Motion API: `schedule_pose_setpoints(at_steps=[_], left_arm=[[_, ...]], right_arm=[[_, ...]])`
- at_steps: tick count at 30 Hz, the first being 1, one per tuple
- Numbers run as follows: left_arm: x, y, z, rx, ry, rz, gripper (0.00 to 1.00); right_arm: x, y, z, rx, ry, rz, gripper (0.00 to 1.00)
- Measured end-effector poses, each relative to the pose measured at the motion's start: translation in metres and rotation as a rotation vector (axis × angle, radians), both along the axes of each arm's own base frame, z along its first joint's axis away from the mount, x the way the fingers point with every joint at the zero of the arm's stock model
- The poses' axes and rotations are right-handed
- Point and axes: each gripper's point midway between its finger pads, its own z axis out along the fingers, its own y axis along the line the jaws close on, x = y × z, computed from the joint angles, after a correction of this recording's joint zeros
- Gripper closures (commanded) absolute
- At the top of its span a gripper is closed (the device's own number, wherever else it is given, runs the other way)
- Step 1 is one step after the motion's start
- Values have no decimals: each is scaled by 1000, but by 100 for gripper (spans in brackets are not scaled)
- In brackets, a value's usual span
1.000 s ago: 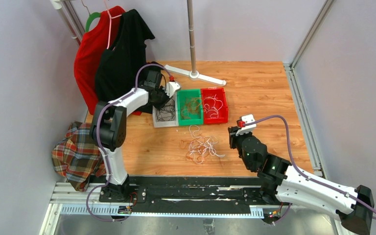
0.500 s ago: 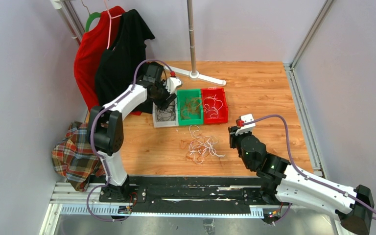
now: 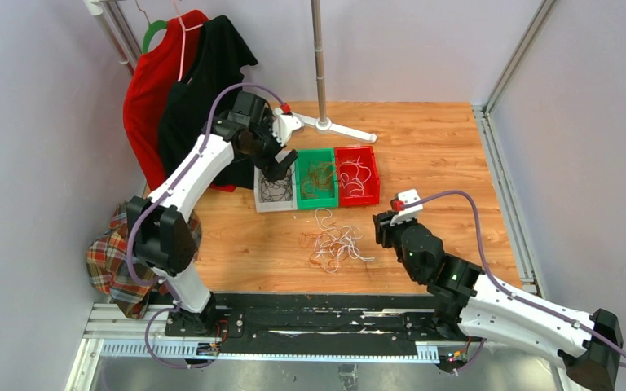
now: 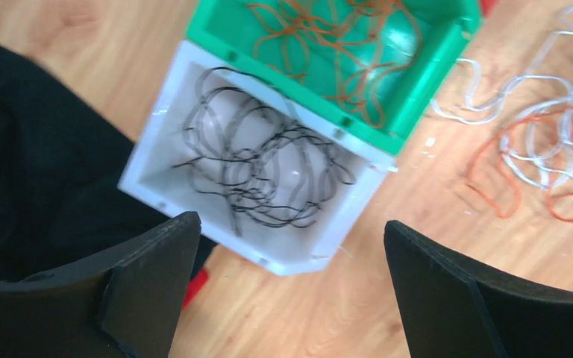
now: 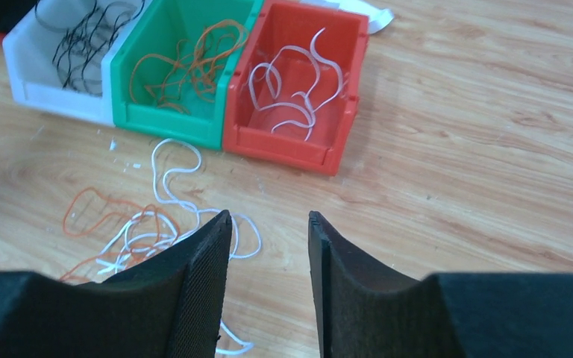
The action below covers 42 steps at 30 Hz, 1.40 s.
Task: Untangle the cables
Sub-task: Adjust the cable in the bin, then untie the cable.
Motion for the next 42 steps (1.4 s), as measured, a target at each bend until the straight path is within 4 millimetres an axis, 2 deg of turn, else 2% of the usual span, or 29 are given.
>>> schedule_pose_setpoints(at_steps=[4,7,11,15,17,19,21,25,28,30,37,42], left_arm=[[-28,-15,-2,-32,69,-34,2],[-49,-10,5,-40,80,-24,2],[-60,12,27,-45,14,69,2],[-55,48,47,-56,-84,205,2],[-54,67,51,-57,-108,271,2],[-55,79,53,-58,-118,305,2],[-55,81,55,-66,-123,309,2],[-64,76,54,-80,-99,267,2],[-76,72,51,-92,-79,223,2],[-84,70,51,-99,-76,202,2],[-109,57,65,-165,-107,91,2],[-139,38,70,-255,-100,-45,2]], right_arm=[[-4,16,-17,-23,63,75,55],[-12,35,-42,-31,158,153,55],[-25,57,-71,-23,285,238,58],[-36,72,-88,7,375,290,63],[-39,78,-95,15,409,305,68],[-40,81,-101,17,429,310,78],[-41,83,-110,9,455,307,89],[-45,79,-125,-38,512,293,99],[-47,75,-113,-39,510,293,99],[-48,74,-94,-7,481,301,99],[-48,77,-6,115,373,342,99],[-52,85,37,158,347,397,99]])
